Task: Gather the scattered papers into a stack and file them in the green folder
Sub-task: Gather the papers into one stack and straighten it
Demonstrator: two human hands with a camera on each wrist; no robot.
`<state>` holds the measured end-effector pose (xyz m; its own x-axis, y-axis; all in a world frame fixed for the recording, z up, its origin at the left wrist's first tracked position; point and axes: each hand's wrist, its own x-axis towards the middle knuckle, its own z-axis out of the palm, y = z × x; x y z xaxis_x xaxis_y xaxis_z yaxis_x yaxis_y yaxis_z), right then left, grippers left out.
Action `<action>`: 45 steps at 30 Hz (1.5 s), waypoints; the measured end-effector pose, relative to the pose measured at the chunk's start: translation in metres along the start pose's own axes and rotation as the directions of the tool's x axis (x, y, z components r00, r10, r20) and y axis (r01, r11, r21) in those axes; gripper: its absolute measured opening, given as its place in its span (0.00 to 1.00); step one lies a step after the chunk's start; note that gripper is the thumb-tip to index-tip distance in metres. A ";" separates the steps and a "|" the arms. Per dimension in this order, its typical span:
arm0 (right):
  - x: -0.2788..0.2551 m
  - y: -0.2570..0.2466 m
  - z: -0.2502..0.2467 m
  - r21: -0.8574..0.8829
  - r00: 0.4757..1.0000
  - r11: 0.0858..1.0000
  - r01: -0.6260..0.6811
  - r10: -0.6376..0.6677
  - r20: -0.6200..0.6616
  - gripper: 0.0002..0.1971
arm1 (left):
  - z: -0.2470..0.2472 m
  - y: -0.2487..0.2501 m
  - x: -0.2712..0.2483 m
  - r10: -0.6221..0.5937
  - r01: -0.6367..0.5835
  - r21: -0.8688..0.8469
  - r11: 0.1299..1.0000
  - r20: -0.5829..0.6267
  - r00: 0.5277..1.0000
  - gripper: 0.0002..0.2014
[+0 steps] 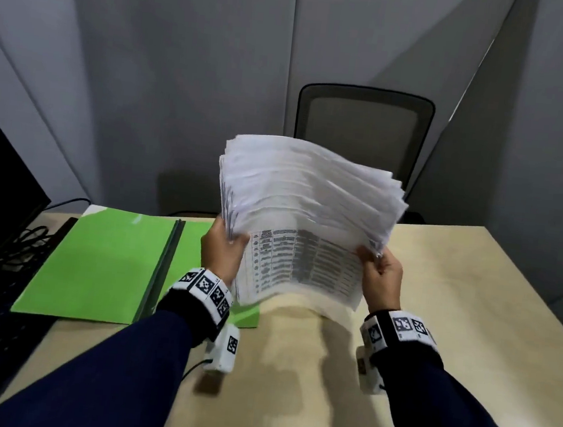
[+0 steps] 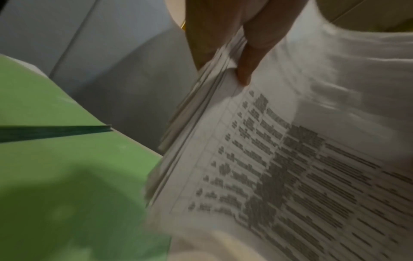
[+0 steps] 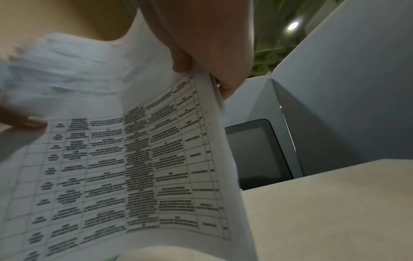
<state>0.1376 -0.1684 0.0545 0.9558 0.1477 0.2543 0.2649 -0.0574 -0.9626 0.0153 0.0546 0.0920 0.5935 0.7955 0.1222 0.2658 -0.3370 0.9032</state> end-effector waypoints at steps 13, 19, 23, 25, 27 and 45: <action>-0.038 0.030 -0.014 0.095 0.972 0.977 -0.190 0.174 0.160 0.34 | -0.003 -0.071 -0.030 -0.295 0.397 -0.370 0.840 0.302 0.906 0.33; -0.029 0.016 0.000 0.040 0.978 0.979 -0.198 0.194 0.083 0.17 | 0.005 -0.059 -0.020 -0.254 0.340 -0.448 0.827 0.242 0.936 0.17; -0.022 -0.006 0.009 0.152 0.990 0.981 -0.121 0.110 0.084 0.16 | 0.001 -0.043 -0.011 -0.199 0.235 -0.471 0.850 0.125 0.972 0.19; -0.019 -0.014 0.006 0.193 0.992 0.977 -0.090 0.072 0.099 0.14 | -0.004 -0.039 -0.009 -0.144 0.164 -0.492 0.855 0.079 0.986 0.19; -0.020 -0.014 0.001 0.171 0.989 0.983 -0.068 0.044 0.140 0.17 | -0.010 -0.038 -0.010 -0.112 0.123 -0.517 0.847 0.051 0.992 0.21; -0.004 -0.056 0.027 -0.817 0.819 0.163 0.554 0.071 0.569 0.20 | -0.005 -0.023 0.013 -0.423 0.341 -0.409 0.846 -0.126 0.897 0.23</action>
<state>0.1156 -0.1395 0.1045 0.7289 0.6792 0.0864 0.6766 -0.7339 0.0606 0.0130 0.0750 0.0753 0.3248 0.9197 -0.2207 0.1166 0.1926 0.9743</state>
